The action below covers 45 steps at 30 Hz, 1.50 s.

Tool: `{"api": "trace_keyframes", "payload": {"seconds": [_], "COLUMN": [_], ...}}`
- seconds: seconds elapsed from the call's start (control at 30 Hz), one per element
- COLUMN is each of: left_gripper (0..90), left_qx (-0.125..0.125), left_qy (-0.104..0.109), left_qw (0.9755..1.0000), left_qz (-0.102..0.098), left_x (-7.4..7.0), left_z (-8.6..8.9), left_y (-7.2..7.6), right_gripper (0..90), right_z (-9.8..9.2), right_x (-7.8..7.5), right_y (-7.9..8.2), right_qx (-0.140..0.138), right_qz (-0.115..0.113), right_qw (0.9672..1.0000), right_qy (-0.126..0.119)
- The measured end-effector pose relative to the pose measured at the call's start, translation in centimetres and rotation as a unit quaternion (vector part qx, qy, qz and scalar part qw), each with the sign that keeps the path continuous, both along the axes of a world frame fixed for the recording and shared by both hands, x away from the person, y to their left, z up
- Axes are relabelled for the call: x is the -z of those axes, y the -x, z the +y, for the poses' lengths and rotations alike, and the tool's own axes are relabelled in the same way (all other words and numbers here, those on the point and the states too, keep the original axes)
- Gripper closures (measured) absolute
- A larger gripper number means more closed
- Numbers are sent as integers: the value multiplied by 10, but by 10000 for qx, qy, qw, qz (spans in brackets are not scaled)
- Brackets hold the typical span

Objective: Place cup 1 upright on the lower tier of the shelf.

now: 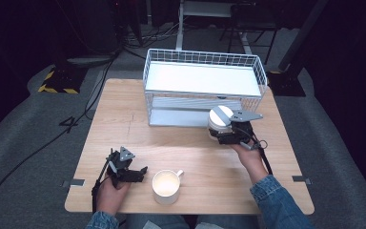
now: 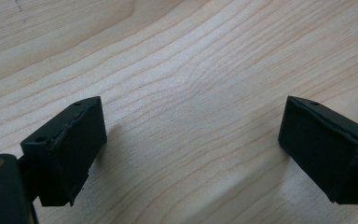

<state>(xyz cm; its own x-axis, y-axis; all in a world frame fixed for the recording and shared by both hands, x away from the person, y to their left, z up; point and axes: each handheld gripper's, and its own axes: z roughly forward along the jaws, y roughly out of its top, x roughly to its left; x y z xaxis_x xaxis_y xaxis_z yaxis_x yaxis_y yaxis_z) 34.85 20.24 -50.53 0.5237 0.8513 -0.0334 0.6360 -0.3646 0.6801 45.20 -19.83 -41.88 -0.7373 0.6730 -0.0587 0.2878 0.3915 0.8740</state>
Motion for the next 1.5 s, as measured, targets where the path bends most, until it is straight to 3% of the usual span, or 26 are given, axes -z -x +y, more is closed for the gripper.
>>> {"api": "trace_keyframes", "payload": {"seconds": [0.37,0.8,1.5], "left_gripper": [80,80,80], "left_qx": [2,-1,9], "left_qy": [-4,-27,-40], "left_qw": [10000,10000,10000], "left_qz": [-6,-24,-20], "left_x": [0,0,0], "left_z": [0,0,0], "left_y": [0,-2,-2], "right_gripper": [192,191,191], "right_z": [20,45,58], "right_x": [3,10,32], "right_y": [-20,-48,-69], "right_qx": [-35,167,461], "right_qz": [-53,-164,-465], "right_qw": [9999,9996,9977], "right_qy": [102,186,160]}}
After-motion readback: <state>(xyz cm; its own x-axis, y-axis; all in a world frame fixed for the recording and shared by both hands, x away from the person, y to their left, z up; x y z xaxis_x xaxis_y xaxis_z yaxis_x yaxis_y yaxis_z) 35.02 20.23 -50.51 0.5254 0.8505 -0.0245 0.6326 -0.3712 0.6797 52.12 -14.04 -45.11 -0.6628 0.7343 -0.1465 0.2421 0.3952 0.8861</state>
